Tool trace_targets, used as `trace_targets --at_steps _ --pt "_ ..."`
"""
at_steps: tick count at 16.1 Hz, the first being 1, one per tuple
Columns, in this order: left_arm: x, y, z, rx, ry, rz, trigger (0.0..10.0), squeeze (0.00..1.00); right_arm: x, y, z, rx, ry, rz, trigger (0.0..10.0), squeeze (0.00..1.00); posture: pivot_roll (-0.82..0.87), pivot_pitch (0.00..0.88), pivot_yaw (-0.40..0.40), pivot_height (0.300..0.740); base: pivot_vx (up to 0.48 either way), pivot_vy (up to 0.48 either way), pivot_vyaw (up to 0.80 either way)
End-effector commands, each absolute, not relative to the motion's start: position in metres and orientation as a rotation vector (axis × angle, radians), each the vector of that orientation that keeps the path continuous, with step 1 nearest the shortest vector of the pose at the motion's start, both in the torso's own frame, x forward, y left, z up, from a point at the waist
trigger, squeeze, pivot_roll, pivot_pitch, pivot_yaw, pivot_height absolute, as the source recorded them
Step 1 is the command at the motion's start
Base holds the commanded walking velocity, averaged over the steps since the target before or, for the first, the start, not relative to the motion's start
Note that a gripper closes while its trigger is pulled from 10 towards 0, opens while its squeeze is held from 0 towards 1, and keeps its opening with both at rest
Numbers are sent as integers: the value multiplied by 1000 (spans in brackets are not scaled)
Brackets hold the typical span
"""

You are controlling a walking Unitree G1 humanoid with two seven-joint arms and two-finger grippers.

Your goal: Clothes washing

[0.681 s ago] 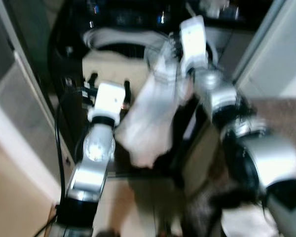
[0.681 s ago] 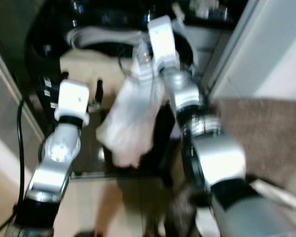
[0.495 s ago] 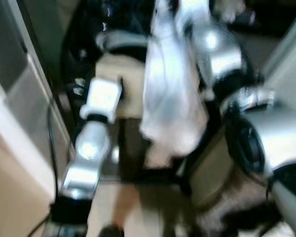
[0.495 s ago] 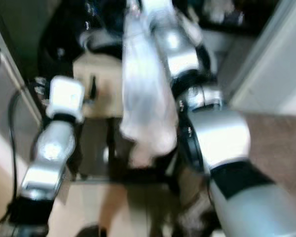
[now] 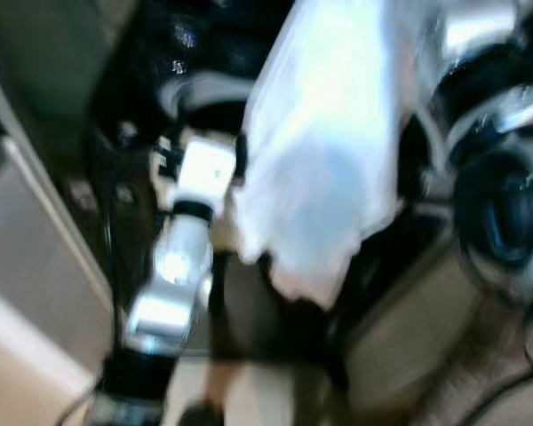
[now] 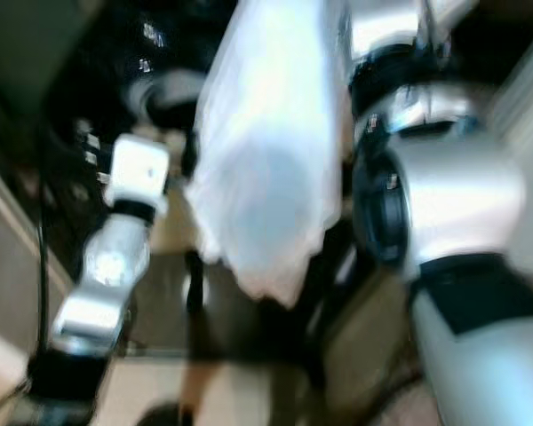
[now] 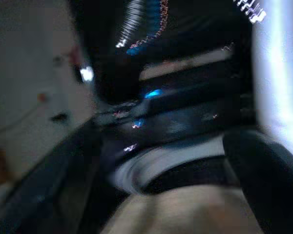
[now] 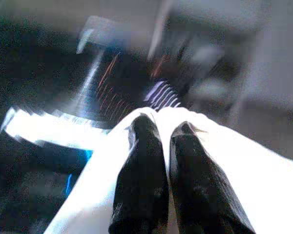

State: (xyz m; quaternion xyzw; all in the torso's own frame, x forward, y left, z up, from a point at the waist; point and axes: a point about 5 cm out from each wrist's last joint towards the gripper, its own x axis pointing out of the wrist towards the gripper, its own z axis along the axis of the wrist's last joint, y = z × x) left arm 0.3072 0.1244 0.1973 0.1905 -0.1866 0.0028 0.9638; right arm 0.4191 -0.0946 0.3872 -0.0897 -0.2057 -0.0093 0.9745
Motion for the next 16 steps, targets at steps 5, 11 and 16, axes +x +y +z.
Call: trace_targets --at_steps 5,11,16 --pt "294 111 246 314 -578 -38 10000 0 429 -90 292 -159 -113 76 10000 0 158 0 -90 740 96 0 0" --pt "271 118 321 439 -962 35 10000 0 427 -76 271 -195 -26 158 10000 0 174 0 -100 740 0 0 0" --pt "269 115 315 437 -948 2 10000 0 420 -70 226 -167 148 211 10000 1000 179 0 -114 740 0 0 0"
